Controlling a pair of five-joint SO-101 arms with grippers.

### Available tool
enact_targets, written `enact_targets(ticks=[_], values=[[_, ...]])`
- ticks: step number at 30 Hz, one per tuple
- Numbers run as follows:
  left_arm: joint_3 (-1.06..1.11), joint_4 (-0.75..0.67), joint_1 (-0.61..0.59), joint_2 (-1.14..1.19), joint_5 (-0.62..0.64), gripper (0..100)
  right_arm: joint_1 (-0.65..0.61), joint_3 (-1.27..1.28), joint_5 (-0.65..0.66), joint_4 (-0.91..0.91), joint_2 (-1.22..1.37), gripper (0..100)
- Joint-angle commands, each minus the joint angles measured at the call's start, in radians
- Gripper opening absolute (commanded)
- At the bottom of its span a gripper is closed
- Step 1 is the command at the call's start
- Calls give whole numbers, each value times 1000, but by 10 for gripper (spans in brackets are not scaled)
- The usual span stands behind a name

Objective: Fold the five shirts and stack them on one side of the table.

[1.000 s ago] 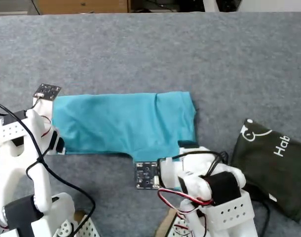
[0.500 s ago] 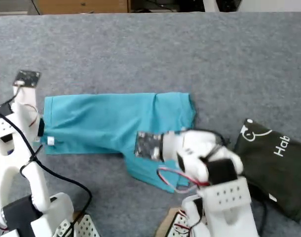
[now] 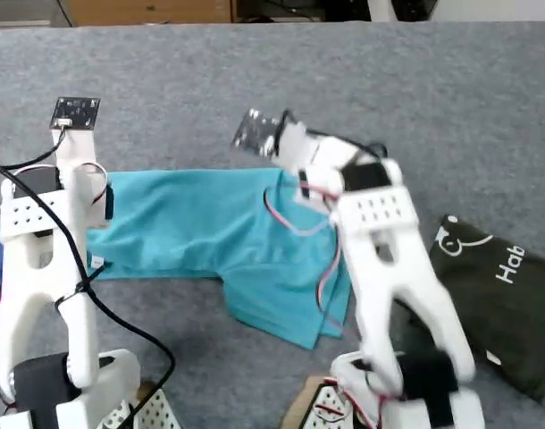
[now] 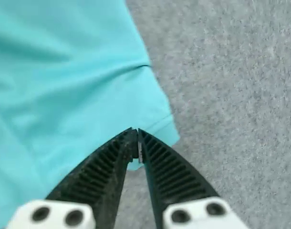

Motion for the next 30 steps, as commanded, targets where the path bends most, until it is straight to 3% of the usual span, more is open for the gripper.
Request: enact_targets(ticks=[1,5,10,14,22,30], values=[[-55,0,-17,-27,-17,19,48,-142,-14,-40,165,8],[-29,-121,-14,-15,-6,19,48,-266,-60,-35,361,8],[-9,-362,-14,130,187,19,47,-381,-149,-32,542,8],[-95,-430,-12,332,241,19,68,-429,-170,-32,622,8],[-420,-308,-38,751,239,19,177,-568,-160,-54,753,8],[-631,-184,-28,819,236,19,213,-814,-160,64,920,7]])
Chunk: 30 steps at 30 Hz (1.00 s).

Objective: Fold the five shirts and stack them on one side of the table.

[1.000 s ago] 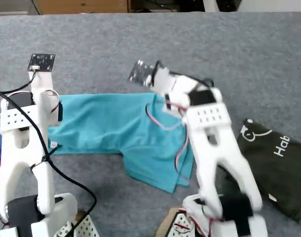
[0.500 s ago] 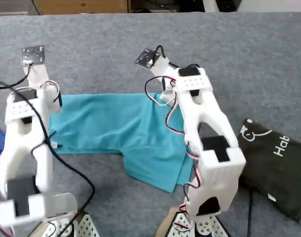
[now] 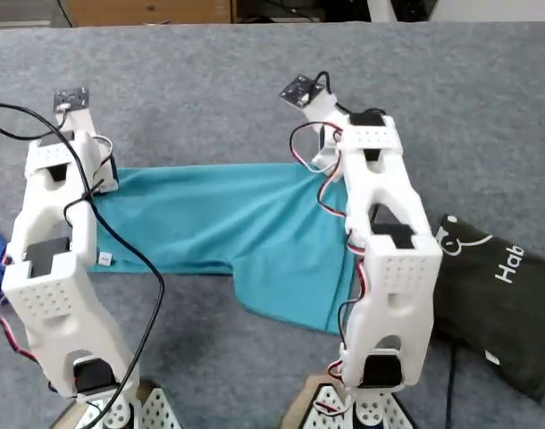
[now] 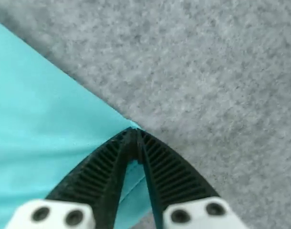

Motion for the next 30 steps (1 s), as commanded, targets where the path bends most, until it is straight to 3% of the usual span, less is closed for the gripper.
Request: enact_targets(ticks=[1,9,16,24,30], values=[[-104,44,2,-5,0,19,39,-134,-2,100,18,5],[-146,199,6,-117,-58,19,1,-185,28,256,-119,5],[74,204,-18,-317,-160,19,-1,-185,28,430,-298,4],[721,-60,-66,-754,-334,19,-27,-147,-3,635,-443,4],[997,-198,-43,-877,-298,19,-76,97,-80,580,-507,4]])
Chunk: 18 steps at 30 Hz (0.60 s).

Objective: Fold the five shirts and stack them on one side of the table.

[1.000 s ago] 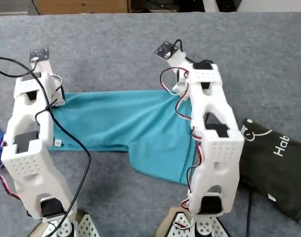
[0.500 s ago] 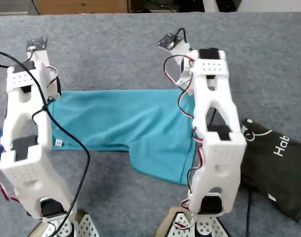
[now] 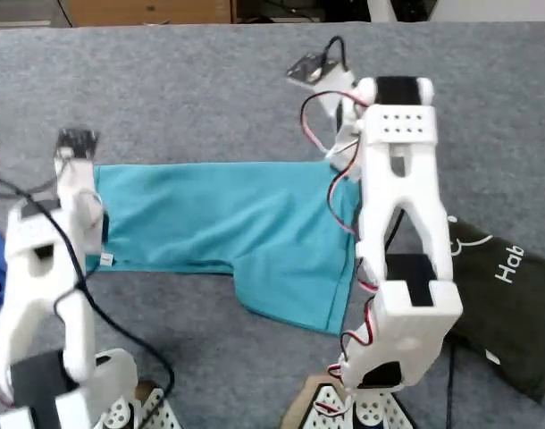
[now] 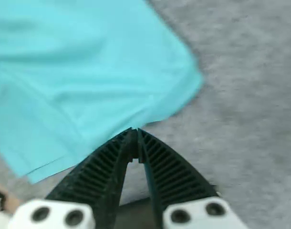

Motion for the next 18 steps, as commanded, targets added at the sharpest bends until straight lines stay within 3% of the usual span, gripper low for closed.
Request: enact_targets(ticks=[1,9,18], values=[[87,-48,12,-51,40,19,-47,134,-74,-74,-91,4],[106,-44,0,24,49,19,-70,433,-91,-333,-85,4],[110,-49,-75,27,43,19,85,473,-83,-446,68,4]])
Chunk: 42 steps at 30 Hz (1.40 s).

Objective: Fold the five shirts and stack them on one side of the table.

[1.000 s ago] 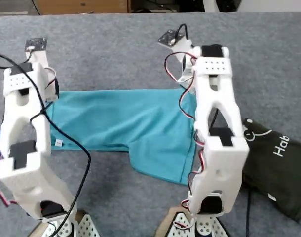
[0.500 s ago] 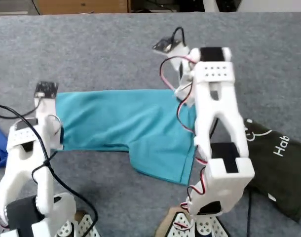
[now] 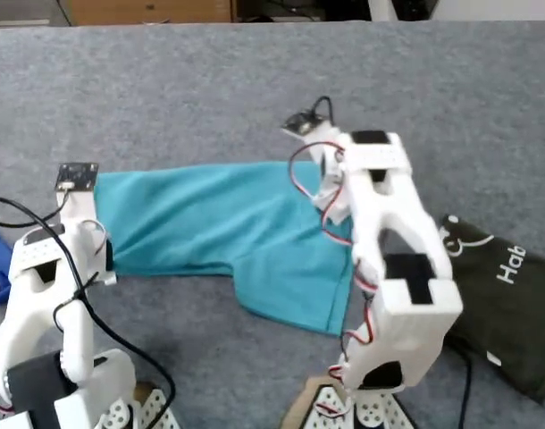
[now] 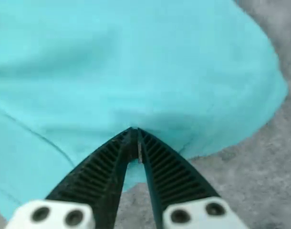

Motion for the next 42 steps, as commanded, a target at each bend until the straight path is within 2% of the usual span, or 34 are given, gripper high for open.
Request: enact_targets(ticks=[1,10,18,25,31,36,42], values=[[0,-8,-28,4,3,19,68,2,0,-26,42,4],[-41,25,-31,4,-44,19,82,-2,37,-29,25,4],[-327,296,-23,4,-40,19,48,-41,43,135,-291,4],[-356,330,-20,4,-18,19,-58,99,61,215,-516,4],[-221,279,-29,2,-18,19,-93,406,44,35,-572,4],[-43,121,-29,-54,-18,19,-88,516,35,-61,-536,4],[173,-89,-29,-165,-18,19,19,524,58,-80,-475,4]])
